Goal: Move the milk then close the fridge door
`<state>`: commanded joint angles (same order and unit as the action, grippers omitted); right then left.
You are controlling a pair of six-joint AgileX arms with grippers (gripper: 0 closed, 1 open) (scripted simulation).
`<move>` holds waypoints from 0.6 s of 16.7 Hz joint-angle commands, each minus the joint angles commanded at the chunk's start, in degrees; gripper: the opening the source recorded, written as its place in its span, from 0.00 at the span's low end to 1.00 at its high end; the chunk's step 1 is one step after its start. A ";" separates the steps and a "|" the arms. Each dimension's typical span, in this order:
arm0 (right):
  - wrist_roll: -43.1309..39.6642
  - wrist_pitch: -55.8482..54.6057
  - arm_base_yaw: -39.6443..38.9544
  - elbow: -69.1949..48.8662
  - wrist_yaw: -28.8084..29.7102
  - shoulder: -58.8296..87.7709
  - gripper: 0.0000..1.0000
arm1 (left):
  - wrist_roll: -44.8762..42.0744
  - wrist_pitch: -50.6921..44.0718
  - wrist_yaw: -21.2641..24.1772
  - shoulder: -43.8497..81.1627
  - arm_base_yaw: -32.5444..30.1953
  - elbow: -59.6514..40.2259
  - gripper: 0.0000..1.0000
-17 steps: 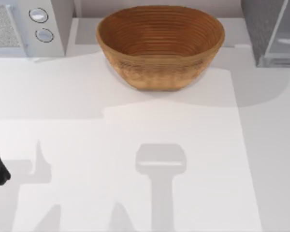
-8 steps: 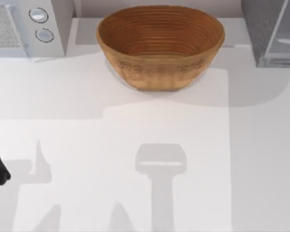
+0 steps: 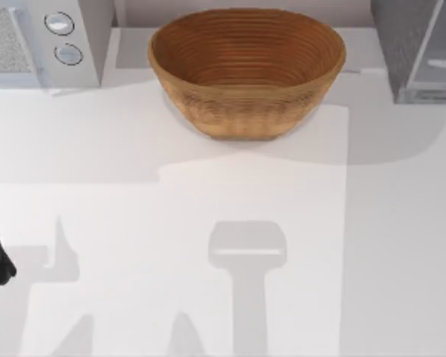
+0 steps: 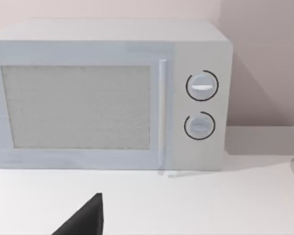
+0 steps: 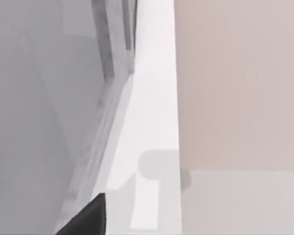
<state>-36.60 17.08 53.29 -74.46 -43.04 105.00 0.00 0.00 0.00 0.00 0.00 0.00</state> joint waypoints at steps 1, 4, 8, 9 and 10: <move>0.00 0.00 0.00 0.00 0.00 0.00 1.00 | 0.00 0.00 0.00 0.00 0.00 0.00 1.00; 0.34 -1.21 0.52 1.63 0.68 0.40 1.00 | 0.00 0.00 0.00 0.00 0.00 0.00 1.00; 5.87 -3.86 -7.02 4.70 6.49 -0.91 1.00 | 0.00 0.00 0.00 0.00 0.00 0.00 1.00; 7.66 -4.77 -9.59 5.60 8.36 -1.45 1.00 | 0.00 0.00 0.00 0.00 0.00 0.00 1.00; 9.38 -5.70 -12.25 6.48 10.21 -2.06 1.00 | 0.00 0.00 0.00 0.00 0.00 0.00 1.00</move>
<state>-27.22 11.38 41.05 -67.98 -32.83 102.94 0.00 0.00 0.00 0.00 0.00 0.00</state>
